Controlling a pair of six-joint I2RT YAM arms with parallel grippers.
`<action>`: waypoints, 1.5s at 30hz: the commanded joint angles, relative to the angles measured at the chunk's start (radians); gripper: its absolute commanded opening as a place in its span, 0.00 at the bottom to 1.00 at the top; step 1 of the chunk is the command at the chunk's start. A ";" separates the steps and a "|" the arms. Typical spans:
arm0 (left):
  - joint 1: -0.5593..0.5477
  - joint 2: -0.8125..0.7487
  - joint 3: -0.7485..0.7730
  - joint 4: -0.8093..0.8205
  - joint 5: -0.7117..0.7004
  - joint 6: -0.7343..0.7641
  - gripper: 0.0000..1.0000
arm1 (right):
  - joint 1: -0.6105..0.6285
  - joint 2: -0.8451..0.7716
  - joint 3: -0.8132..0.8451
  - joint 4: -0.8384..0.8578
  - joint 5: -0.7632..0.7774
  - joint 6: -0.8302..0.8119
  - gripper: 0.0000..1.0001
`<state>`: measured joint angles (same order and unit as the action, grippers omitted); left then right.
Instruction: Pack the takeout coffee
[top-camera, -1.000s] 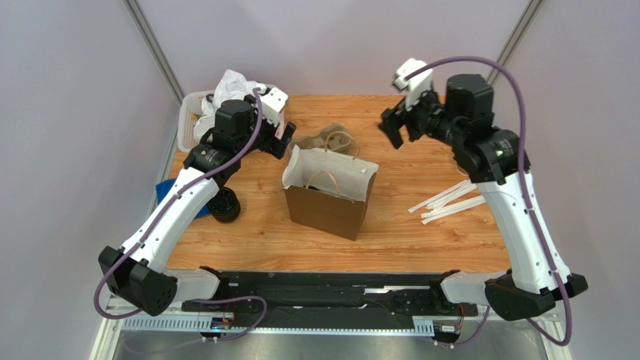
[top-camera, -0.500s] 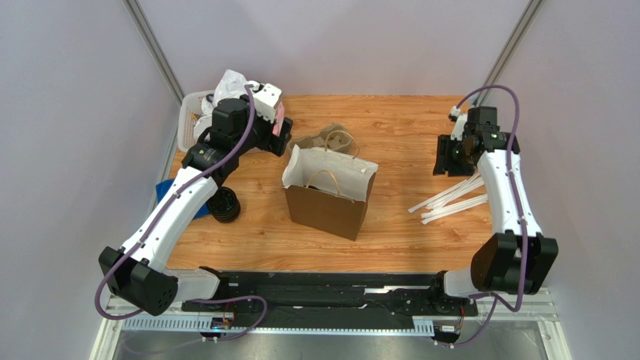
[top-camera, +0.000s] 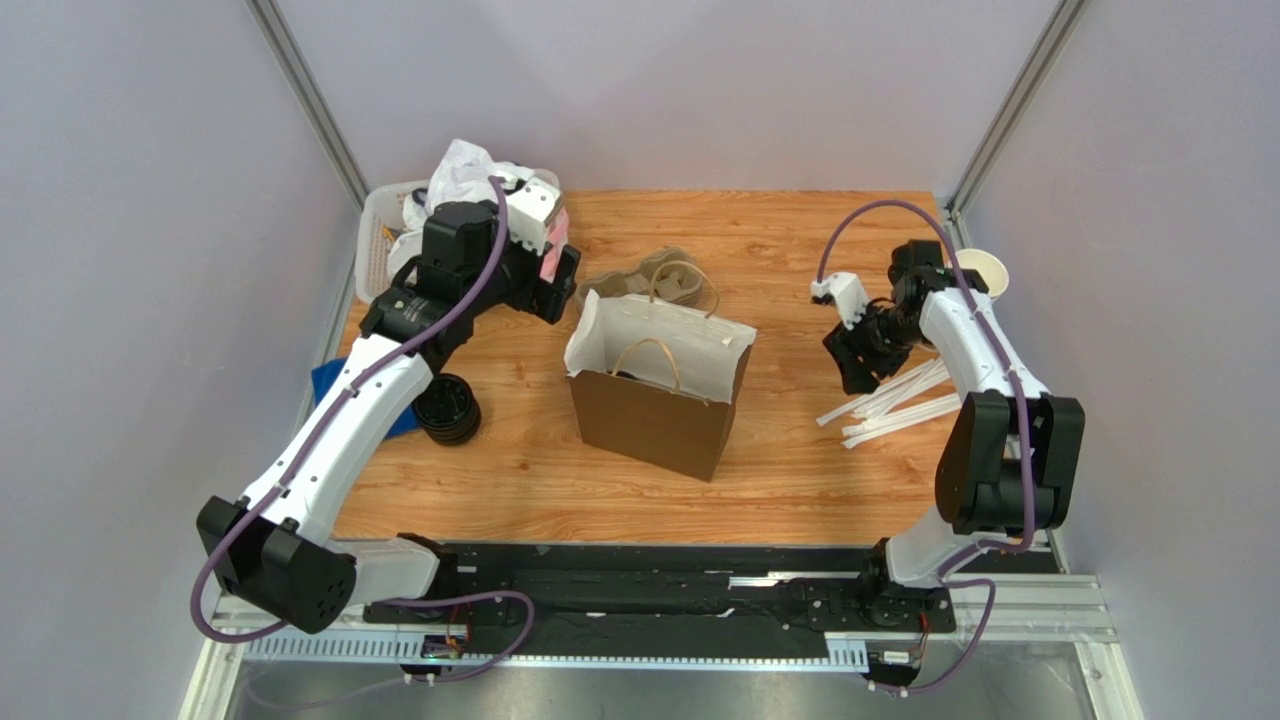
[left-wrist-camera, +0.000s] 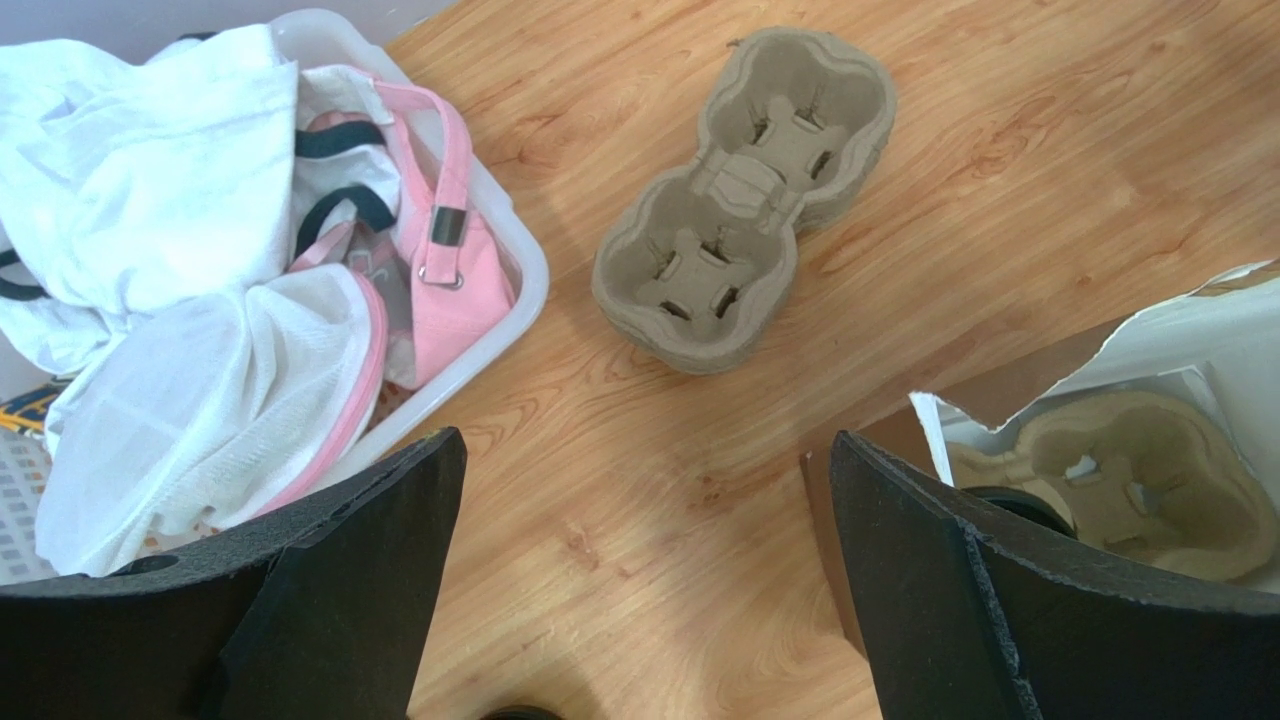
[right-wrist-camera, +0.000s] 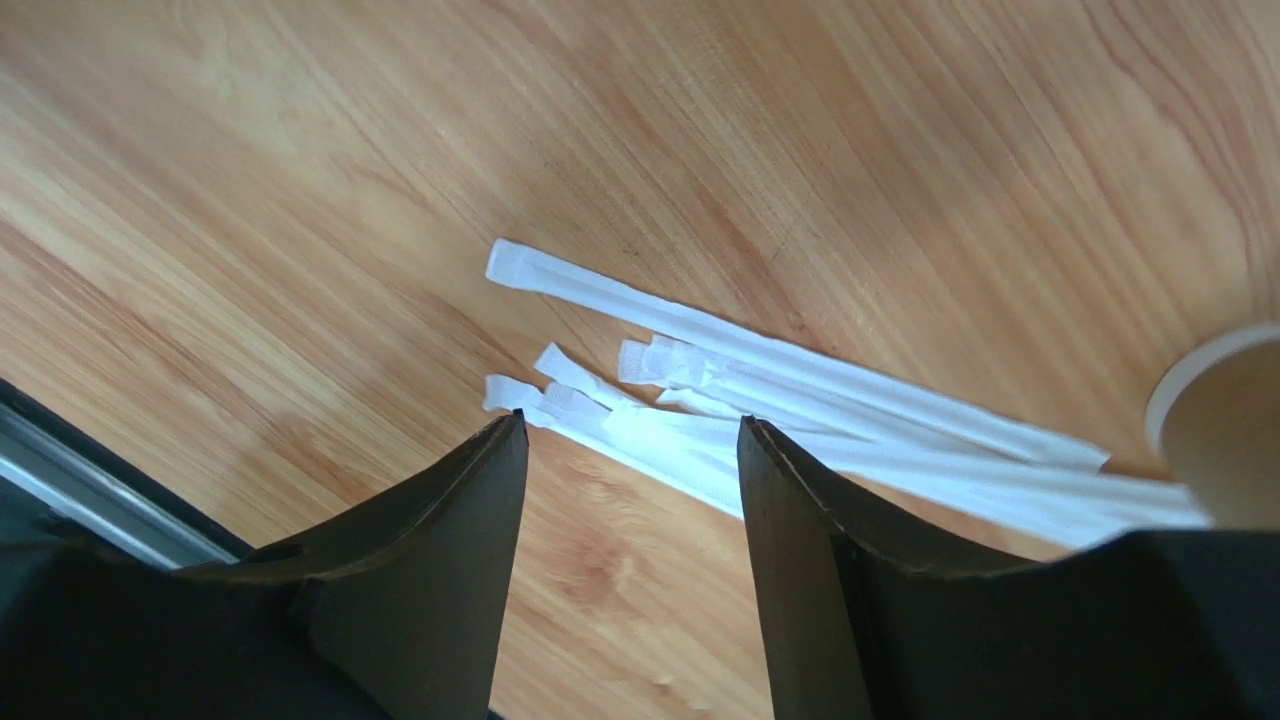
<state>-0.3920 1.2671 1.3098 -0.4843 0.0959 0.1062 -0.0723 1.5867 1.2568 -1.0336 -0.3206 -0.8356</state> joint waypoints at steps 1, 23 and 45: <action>0.005 -0.015 0.023 -0.026 0.022 0.003 0.99 | 0.003 0.058 -0.002 -0.068 -0.044 -0.487 0.59; 0.021 0.044 0.101 -0.148 0.028 -0.034 0.99 | 0.025 0.251 -0.034 0.098 0.003 -0.767 0.59; 0.024 0.061 0.100 -0.151 0.021 -0.049 0.99 | 0.138 0.309 0.065 0.196 -0.037 -0.652 0.04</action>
<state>-0.3767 1.3239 1.3705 -0.6476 0.1139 0.0734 0.0433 1.8778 1.2659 -0.9321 -0.2974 -1.5215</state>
